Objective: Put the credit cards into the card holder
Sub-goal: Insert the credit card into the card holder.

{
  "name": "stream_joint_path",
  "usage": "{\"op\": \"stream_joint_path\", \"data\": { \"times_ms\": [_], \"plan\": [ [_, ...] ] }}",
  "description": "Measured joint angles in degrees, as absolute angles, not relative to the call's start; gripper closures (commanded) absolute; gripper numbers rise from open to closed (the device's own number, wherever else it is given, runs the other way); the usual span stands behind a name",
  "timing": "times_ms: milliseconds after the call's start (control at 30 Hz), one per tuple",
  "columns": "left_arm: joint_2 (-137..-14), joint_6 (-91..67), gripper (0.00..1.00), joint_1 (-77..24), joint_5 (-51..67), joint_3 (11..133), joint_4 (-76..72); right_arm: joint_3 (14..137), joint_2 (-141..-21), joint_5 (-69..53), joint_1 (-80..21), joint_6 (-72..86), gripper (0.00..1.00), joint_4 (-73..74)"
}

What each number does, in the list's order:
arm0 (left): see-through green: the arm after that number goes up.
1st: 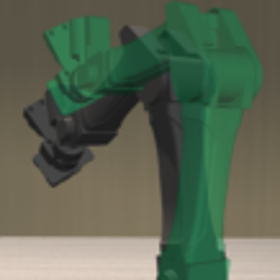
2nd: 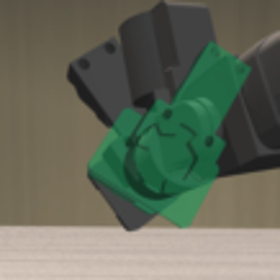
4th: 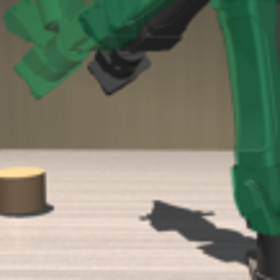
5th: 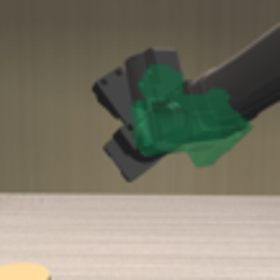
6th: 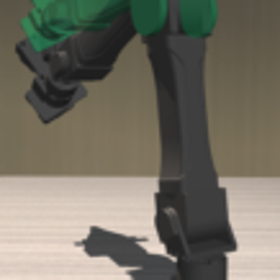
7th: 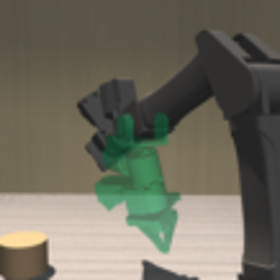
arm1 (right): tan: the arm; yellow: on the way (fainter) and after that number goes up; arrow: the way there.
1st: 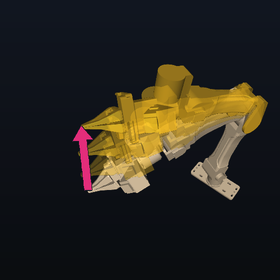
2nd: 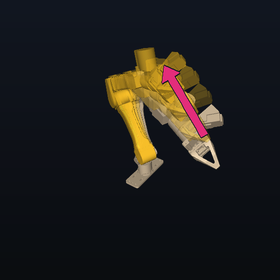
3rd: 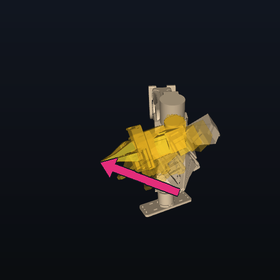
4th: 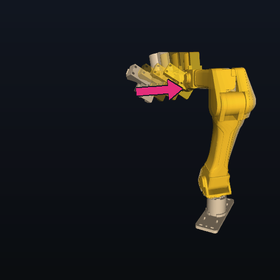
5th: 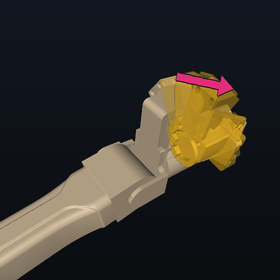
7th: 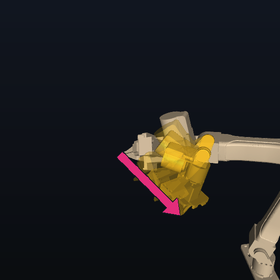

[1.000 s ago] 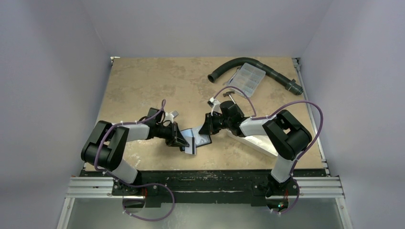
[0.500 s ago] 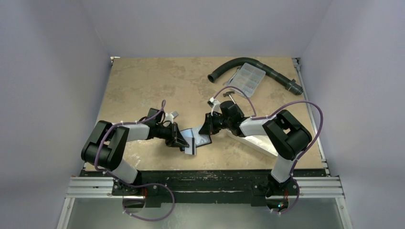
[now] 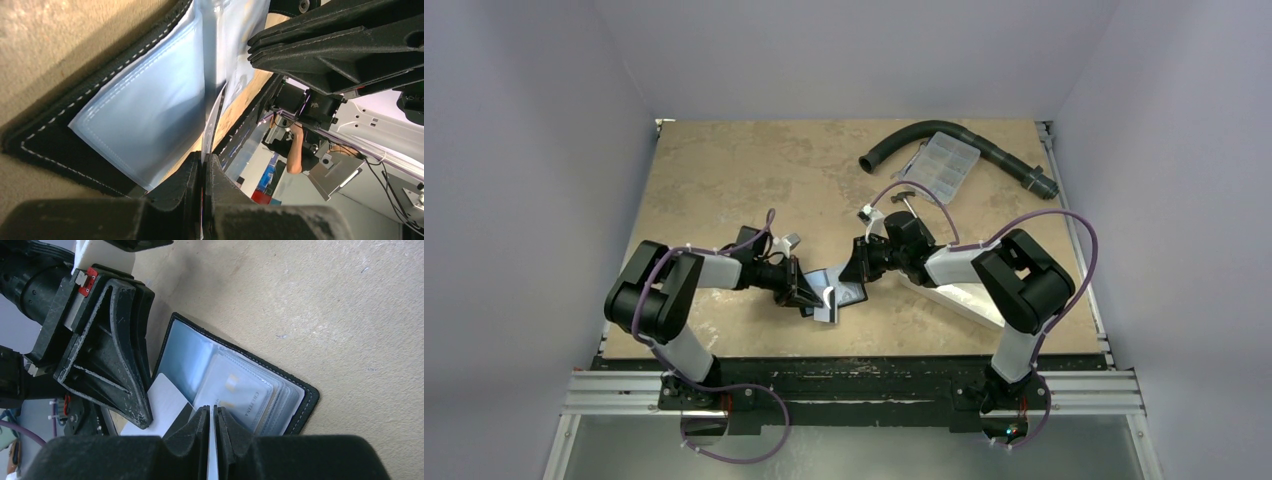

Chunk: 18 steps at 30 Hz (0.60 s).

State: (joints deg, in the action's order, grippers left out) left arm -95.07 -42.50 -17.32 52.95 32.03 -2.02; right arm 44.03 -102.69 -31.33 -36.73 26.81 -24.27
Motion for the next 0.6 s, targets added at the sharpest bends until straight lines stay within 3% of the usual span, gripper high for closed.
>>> {"op": "stream_joint_path", "data": {
  "times_ms": [600],
  "plan": [
    [-96.9,-47.46,1.0,-16.73,50.3,33.12,-8.58,44.03,-103.2,-31.57,-36.73,26.83,0.83,-25.47]
  ]
}}
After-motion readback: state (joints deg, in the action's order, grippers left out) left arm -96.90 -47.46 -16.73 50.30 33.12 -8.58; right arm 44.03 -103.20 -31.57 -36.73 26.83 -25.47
